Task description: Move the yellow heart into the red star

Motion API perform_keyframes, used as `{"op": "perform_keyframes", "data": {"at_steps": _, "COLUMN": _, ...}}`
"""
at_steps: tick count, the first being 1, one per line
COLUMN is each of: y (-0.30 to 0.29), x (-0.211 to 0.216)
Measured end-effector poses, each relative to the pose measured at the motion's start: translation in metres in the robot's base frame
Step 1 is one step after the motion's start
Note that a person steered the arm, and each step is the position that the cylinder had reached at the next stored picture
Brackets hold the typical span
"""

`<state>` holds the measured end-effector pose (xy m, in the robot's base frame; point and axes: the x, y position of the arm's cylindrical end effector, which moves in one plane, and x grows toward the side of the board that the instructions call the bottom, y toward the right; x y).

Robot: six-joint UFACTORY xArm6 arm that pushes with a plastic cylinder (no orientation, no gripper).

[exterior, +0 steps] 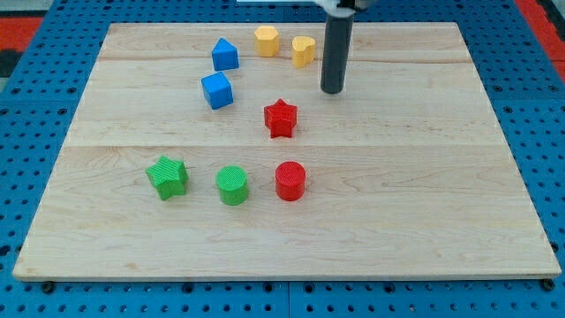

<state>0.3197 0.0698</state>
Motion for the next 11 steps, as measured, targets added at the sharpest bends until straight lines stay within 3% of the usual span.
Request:
{"op": "perform_keyframes", "data": {"at_steps": 2, "y": -0.016, "x": -0.093}}
{"op": "perform_keyframes", "data": {"at_steps": 3, "y": -0.096, "x": -0.095}}
{"op": "perform_keyframes", "data": {"at_steps": 5, "y": -0.063, "x": -0.027}}
{"op": "perform_keyframes", "data": {"at_steps": 6, "y": -0.091, "x": -0.010}}
{"op": "perform_keyframes", "data": {"at_steps": 7, "y": -0.113, "x": -0.045}}
{"op": "perform_keyframes", "data": {"at_steps": 8, "y": -0.079, "x": -0.092}}
{"op": "perform_keyframes", "data": {"at_steps": 9, "y": -0.031, "x": -0.085}}
{"op": "perform_keyframes", "data": {"at_steps": 11, "y": -0.043, "x": -0.004}}
